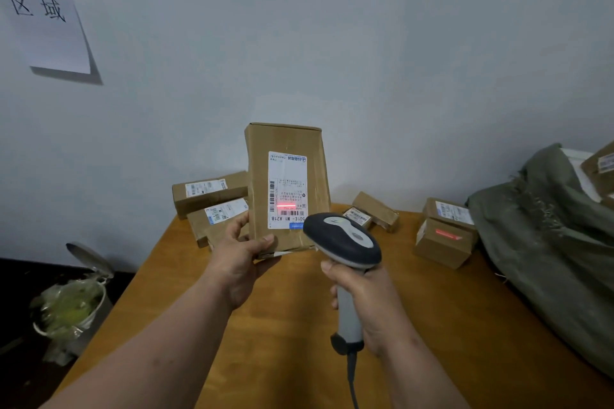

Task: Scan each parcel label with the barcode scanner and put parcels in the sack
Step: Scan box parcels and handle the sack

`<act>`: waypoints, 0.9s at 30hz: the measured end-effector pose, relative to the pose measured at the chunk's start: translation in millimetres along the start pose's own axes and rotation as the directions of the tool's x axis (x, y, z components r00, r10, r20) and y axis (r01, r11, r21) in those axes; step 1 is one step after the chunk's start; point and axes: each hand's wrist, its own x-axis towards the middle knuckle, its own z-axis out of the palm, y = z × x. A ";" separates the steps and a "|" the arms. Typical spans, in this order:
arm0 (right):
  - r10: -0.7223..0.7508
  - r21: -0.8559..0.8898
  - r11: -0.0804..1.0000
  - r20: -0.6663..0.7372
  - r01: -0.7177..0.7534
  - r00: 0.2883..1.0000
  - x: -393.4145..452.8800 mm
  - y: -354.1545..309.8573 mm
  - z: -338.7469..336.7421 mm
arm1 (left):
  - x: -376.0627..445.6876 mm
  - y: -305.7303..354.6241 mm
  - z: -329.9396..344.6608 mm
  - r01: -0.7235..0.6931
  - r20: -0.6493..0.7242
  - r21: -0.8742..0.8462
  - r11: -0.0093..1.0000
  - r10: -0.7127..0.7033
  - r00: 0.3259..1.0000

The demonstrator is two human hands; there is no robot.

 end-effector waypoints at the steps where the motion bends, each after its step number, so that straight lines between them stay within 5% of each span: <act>1: 0.003 -0.005 1.000 0.001 -0.003 1.000 -0.2 0.3 0.1 | -0.3 0.4 0.2 -0.001 0.000 -0.005 1.000 0.001 1.000; 27: 0.061 -0.036 0.997 -0.015 -0.062 0.998 -10.4 -1.1 -14.7 | -11.9 -5.8 14.8 -0.014 0.014 0.028 1.000 0.014 1.000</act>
